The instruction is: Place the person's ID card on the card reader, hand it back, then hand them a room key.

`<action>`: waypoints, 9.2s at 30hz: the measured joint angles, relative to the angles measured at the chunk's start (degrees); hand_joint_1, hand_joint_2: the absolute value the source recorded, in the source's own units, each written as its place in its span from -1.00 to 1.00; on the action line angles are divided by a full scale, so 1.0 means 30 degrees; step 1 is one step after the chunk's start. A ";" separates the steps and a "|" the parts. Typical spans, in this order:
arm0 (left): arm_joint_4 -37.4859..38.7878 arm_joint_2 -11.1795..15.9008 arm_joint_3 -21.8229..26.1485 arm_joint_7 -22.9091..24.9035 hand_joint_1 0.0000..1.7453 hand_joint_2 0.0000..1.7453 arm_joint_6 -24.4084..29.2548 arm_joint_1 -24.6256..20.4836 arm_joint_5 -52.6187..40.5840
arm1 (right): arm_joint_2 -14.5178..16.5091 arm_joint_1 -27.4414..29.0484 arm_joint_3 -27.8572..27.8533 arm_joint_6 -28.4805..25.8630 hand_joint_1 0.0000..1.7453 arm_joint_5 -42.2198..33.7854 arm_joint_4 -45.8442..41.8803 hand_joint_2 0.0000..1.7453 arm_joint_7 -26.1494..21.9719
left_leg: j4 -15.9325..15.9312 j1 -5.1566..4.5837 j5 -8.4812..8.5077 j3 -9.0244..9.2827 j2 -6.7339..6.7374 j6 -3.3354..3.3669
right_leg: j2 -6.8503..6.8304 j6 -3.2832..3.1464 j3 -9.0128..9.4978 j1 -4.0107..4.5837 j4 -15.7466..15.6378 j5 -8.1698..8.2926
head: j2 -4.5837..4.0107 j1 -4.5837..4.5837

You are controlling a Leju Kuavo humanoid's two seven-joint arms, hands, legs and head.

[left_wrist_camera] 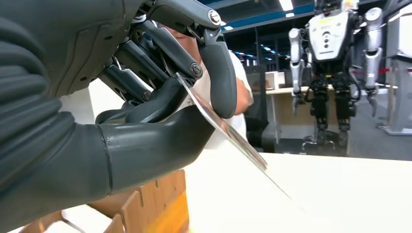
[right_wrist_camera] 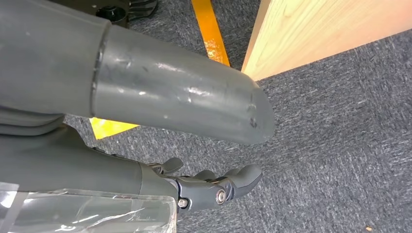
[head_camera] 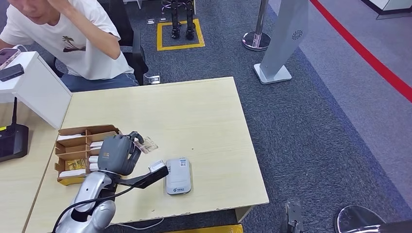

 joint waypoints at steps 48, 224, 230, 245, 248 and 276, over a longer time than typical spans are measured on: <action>-0.0155 -0.2295 0.0035 -0.1195 1.00 1.00 0.2732 0.4097 0.2473 | 0.0000 0.0278 0.0530 -0.0297 -1.00 -0.0736 0.0080 -1.00 0.0155 | -0.0003 0.0002 -0.0004 0.0000 -0.0002 0.0003 | -0.0002 0.0008 0.0003 0.0001 0.0001 -0.0006 | 0.0004 -0.0002; 0.1437 0.0958 1.0832 -0.3029 -1.00 -1.00 0.5240 0.0329 0.6548 | -0.0472 0.0815 0.2381 -0.0326 -1.00 -0.1821 0.0401 -1.00 0.0078 | -0.0007 0.0019 0.0022 0.0012 0.0002 0.0002 | -0.0001 -0.0002 0.0010 0.0008 0.0006 -0.0003 | 0.0005 -0.0002; 0.1320 0.1003 1.0834 -0.2958 -1.00 -0.50 0.4803 0.0345 0.6752 | -0.0472 0.0852 0.2330 -0.0321 -1.00 -0.1831 0.0401 -1.00 0.0047 | -0.0007 0.0022 0.0025 0.0013 0.0001 0.0000 | -0.0002 -0.0006 0.0012 0.0008 0.0008 0.0001 | 0.0003 -0.0002; 0.0515 0.1122 1.0819 -0.2696 -1.00 1.00 0.4249 0.0512 0.6637 | -0.0468 0.1057 0.2147 -0.0317 -1.00 -0.1821 0.0393 -1.00 0.0033 | -0.0007 0.0022 0.0025 0.0013 0.0001 -0.0001 | -0.0002 -0.0007 0.0013 0.0008 0.0008 0.0001 | 0.0005 -0.0002; 0.0415 0.1216 1.0796 -0.2477 -1.00 1.00 0.3803 0.0570 0.6479 | -0.0466 0.1072 0.2014 -0.0326 -1.00 -0.1769 0.0393 -1.00 0.0051 | -0.0007 0.0022 0.0025 0.0014 0.0001 -0.0001 | -0.0002 -0.0007 0.0013 0.0008 0.0008 0.0001 | 0.0005 -0.0004; -0.4656 0.2342 0.7890 -0.2339 -1.00 1.00 -0.2419 0.4290 1.0051 | -0.0459 0.0807 0.0920 0.0308 -1.00 -0.2113 0.0255 -1.00 -0.0546 | -0.0009 0.0023 0.0022 0.0011 0.0000 0.0001 | -0.0004 -0.0002 0.0013 0.0008 0.0006 -0.0006 | 0.0004 0.0002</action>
